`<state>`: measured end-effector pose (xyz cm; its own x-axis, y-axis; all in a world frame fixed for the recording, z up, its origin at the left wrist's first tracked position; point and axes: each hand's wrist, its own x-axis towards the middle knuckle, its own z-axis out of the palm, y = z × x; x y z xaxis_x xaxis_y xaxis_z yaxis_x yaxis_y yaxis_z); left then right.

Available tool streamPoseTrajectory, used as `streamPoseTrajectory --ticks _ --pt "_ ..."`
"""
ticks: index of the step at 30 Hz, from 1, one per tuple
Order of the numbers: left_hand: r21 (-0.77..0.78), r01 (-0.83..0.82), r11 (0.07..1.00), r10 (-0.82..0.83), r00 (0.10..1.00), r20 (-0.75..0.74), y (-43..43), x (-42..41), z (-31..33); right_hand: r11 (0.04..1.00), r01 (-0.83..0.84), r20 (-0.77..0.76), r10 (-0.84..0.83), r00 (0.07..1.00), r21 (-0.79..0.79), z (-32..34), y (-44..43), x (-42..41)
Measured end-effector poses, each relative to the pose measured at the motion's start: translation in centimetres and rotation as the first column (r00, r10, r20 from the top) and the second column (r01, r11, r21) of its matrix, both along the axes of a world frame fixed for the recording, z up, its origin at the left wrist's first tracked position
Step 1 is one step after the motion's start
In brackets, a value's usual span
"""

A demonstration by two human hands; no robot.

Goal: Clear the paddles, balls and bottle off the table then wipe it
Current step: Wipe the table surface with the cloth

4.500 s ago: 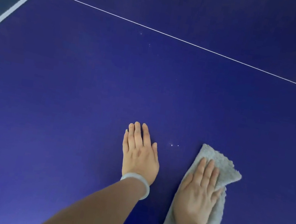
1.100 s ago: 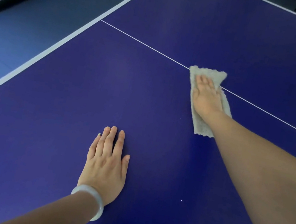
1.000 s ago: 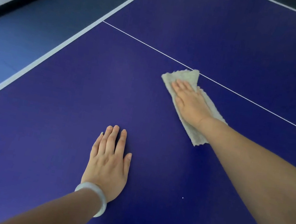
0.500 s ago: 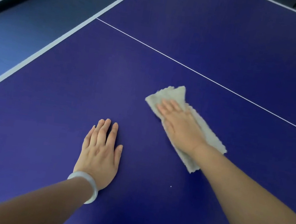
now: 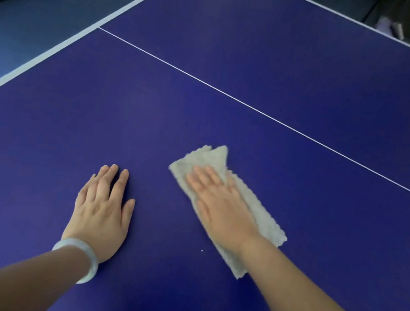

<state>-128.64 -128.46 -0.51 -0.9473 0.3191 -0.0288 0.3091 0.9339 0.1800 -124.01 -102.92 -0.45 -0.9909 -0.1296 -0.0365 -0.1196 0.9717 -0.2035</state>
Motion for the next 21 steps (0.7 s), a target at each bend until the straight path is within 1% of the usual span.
streamPoseTrajectory --ticks 1,2,3,4,5,6,7,8,9,10,11,12,14,15,16,17,18,19,20,21 --pt "-0.002 0.001 1.000 -0.001 1.000 0.001 0.0 0.0 0.0 0.993 -0.121 0.016 0.121 0.992 -0.004 -0.1 -0.8 1.6" --pt "-0.006 0.002 1.000 -0.002 1.000 -0.001 0.0 0.1 0.0 0.985 -0.173 0.034 0.173 0.984 -0.006 -0.1 -0.5 2.9" --pt "-0.008 0.002 1.000 -0.002 1.000 -0.002 0.0 0.1 0.0 0.988 -0.154 0.040 0.155 0.987 -0.023 0.0 0.6 3.7" --pt "-0.007 0.001 1.000 -0.001 1.000 -0.003 0.0 0.1 -0.1 0.997 -0.066 0.031 0.067 0.997 -0.036 -0.1 2.1 4.0" --pt "-0.003 0.000 1.000 0.000 1.000 -0.002 0.0 0.1 -0.1 0.996 0.074 0.032 -0.073 0.997 -0.047 0.0 3.7 4.0" --pt "0.002 0.000 1.000 0.000 1.000 0.001 0.0 0.1 -0.1 0.969 0.244 0.042 -0.243 0.969 -0.043 0.1 5.3 3.9" --pt "0.003 0.000 1.000 0.000 1.000 0.003 0.0 0.2 -0.1 0.911 0.412 0.045 -0.411 0.910 -0.018 0.2 6.5 3.7" --pt "0.003 -0.001 1.000 0.001 1.000 0.005 0.0 0.1 -0.1 0.845 0.535 0.042 -0.535 0.844 0.016 0.2 7.0 3.3" --pt "0.001 -0.001 1.000 0.001 1.000 0.005 0.0 0.1 -0.1 0.793 0.607 0.034 -0.609 0.793 0.044 0.2 6.5 3.0" --pt "0.001 -0.003 1.000 0.003 1.000 0.006 0.0 0.1 -0.1 0.775 0.628 0.021 -0.630 0.776 0.067 0.1 5.2 2.8" --pt "0.002 -0.005 1.000 0.005 1.000 0.008 0.0 0.2 -0.1 0.796 0.600 0.006 -0.602 0.798 0.079 -0.1 3.3 3.0" --pt "0.006 -0.007 1.000 0.007 1.000 0.010 0.0 0.2 0.0 0.844 0.532 -0.013 -0.533 0.846 0.069 -0.3 1.0 3.5" --pt "0.020 -0.011 1.000 0.011 1.000 0.009 0.1 0.3 0.1 0.955 0.292 -0.032 -0.290 0.956 0.049 -0.7 -3.4 5.6" --pt "0.025 -0.013 1.000 0.013 1.000 0.008 0.1 0.3 0.1 0.984 0.172 -0.018 -0.171 0.985 0.047 -0.7 -4.7 6.9" --pt "0.027 -0.012 1.000 0.011 1.000 0.007 0.0 0.3 0.1 0.995 0.094 0.005 -0.094 0.996 0.037 -0.6 -5.0 7.9" --pt "0.027 -0.010 1.000 0.010 1.000 0.005 -0.1 0.3 0.0 0.996 0.084 0.011 -0.084 0.996 0.011 -0.5 -4.5 8.7" --pt "0.027 -0.009 1.000 0.009 1.000 0.003 -0.1 0.3 0.0 0.987 0.155 0.012 -0.155 0.988 -0.032 -0.4 -3.4 9.2" --pt "0.026 -0.009 1.000 0.009 1.000 0.003 -0.2 0.3 -0.1 0.954 0.290 0.019 -0.289 0.957 -0.083 -0.2 -2.1 9.4" --pt "0.023 -0.006 1.000 0.005 1.000 0.005 -0.2 0.3 -0.2 0.886 0.449 0.037 -0.448 0.893 -0.117 -0.1 -0.8 9.4" --pt "0.019 0.000 1.000 0.000 1.000 0.007 -0.2 0.3 -0.3 0.802 0.586 0.060 -0.583 0.810 -0.117 0.0 0.1 9.3"
